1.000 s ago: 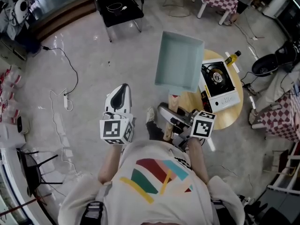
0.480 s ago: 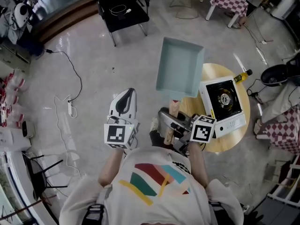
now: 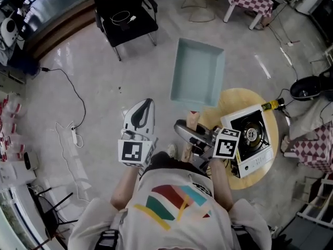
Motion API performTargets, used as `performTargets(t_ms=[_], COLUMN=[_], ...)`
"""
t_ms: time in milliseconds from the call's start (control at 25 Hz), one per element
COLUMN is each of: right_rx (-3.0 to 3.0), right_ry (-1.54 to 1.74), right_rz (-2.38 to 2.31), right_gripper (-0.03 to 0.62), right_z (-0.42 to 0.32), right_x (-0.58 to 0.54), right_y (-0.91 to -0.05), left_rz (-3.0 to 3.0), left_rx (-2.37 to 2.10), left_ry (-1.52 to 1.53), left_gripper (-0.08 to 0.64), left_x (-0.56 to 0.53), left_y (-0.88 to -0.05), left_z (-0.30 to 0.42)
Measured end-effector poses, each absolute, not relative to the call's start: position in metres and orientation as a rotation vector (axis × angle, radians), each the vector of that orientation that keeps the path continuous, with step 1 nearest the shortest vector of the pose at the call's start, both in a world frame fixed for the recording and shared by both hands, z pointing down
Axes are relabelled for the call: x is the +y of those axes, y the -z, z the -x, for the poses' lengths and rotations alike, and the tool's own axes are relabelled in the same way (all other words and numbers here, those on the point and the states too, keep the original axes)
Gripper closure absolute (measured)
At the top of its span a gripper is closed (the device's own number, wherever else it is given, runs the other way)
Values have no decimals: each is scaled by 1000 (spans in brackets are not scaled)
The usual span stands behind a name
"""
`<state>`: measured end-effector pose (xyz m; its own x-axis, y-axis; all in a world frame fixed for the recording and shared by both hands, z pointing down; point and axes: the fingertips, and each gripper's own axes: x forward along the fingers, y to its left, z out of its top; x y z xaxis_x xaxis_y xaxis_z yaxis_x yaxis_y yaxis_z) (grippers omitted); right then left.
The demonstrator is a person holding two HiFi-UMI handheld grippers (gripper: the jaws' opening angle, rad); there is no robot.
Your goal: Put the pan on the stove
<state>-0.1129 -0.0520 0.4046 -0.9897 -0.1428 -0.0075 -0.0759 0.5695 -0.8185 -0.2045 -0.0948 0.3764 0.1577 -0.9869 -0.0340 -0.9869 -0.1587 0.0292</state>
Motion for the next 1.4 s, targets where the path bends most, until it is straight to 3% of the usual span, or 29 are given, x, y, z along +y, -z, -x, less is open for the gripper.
performTargets(t_ms=[600,1400], right_rx=[2738,2628], right_ry=[1383,1251], right_rz=[307,640], right_gripper=[491,489], right_z=[226,203], right_x=[-172,-184], right_y=[-394,-391], left_rz=[-2390,-2738], left_rx=[-2022,-1587], left_ry=[67,52], left_gripper=[548,548], left_x=[-235,-282], left_y=[-354,-345], left_z=[333,247])
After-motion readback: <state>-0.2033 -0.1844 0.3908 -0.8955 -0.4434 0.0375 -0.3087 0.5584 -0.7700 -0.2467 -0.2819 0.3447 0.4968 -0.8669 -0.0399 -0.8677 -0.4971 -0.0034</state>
